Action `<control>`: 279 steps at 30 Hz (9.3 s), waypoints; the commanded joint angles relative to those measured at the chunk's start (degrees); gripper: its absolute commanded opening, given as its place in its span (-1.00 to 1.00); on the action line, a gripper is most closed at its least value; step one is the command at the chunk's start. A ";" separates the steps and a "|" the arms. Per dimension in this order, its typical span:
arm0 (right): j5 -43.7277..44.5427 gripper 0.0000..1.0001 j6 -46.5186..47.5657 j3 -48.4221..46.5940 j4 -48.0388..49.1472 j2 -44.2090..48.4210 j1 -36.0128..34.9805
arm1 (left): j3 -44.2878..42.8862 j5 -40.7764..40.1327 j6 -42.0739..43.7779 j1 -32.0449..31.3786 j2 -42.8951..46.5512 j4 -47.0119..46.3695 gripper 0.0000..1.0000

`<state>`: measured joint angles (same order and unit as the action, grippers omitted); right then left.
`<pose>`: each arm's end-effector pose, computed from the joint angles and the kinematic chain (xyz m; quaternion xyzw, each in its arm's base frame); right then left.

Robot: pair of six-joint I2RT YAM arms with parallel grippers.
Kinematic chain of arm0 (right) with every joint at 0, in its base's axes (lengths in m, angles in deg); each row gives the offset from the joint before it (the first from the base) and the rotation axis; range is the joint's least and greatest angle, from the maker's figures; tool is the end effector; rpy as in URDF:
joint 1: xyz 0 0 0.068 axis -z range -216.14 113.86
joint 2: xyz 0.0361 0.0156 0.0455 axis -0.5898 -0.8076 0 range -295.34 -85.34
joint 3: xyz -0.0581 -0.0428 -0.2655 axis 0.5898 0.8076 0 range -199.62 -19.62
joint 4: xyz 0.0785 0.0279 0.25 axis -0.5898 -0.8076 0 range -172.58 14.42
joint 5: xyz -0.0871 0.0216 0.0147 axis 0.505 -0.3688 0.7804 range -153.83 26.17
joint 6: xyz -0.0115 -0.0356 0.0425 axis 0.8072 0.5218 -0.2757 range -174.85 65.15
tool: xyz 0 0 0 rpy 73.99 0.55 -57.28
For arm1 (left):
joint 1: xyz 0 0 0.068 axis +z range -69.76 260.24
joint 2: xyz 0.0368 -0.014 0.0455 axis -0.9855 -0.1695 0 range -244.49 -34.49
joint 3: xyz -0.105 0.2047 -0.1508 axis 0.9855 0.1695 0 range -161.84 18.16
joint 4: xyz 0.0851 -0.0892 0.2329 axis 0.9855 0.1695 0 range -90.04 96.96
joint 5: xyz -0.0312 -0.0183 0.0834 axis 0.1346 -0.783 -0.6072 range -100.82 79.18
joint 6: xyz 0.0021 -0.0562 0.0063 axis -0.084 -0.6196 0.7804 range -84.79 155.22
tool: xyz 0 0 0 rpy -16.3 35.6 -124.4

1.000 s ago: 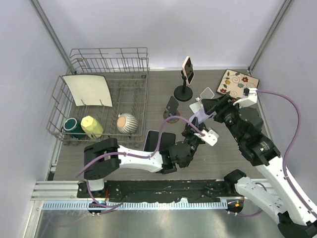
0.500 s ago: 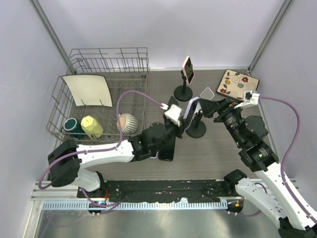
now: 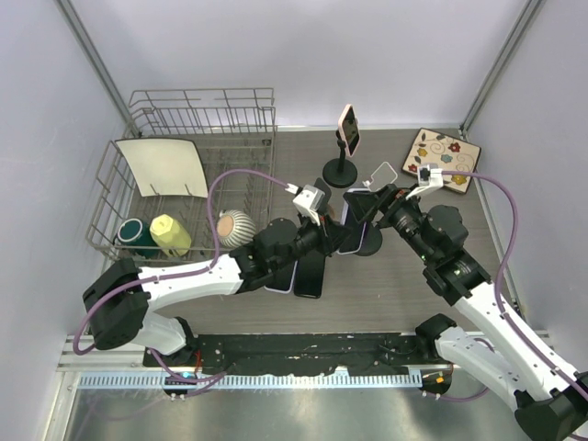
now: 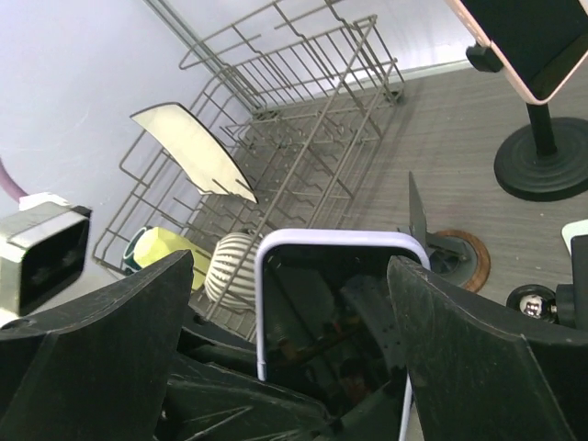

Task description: Remove the phone from the phone stand

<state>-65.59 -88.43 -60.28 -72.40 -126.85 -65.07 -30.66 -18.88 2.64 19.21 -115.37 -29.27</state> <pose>0.1588 0.0891 0.3510 0.0170 0.6924 0.3833 0.6111 0.1657 -0.2880 0.2905 0.1307 0.7123 -0.4666 0.5078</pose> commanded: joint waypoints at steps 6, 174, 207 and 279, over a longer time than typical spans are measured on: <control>1.50 0.84 2.64 0.41 -0.63 -1.90 -0.34 | -0.84 2.52 -2.40 0.13 2.22 -7.68 -1.00; 38.67 0.47 -1.93 -6.00 -30.08 -17.30 -19.24 | 1.27 -23.76 31.26 14.45 46.87 41.98 0.64; 18.46 0.30 25.59 -15.93 -30.33 -22.19 6.25 | 1.71 -22.62 31.26 14.98 47.31 42.24 0.64; 38.15 -0.55 17.50 -28.68 -13.29 -43.91 35.78 | 5.05 -19.10 29.77 18.15 54.08 42.59 0.64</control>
<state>-29.60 -69.28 -84.17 -93.99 -170.63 -29.42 -25.76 -38.09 32.58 37.02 -61.47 14.84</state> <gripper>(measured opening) 0.361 0.820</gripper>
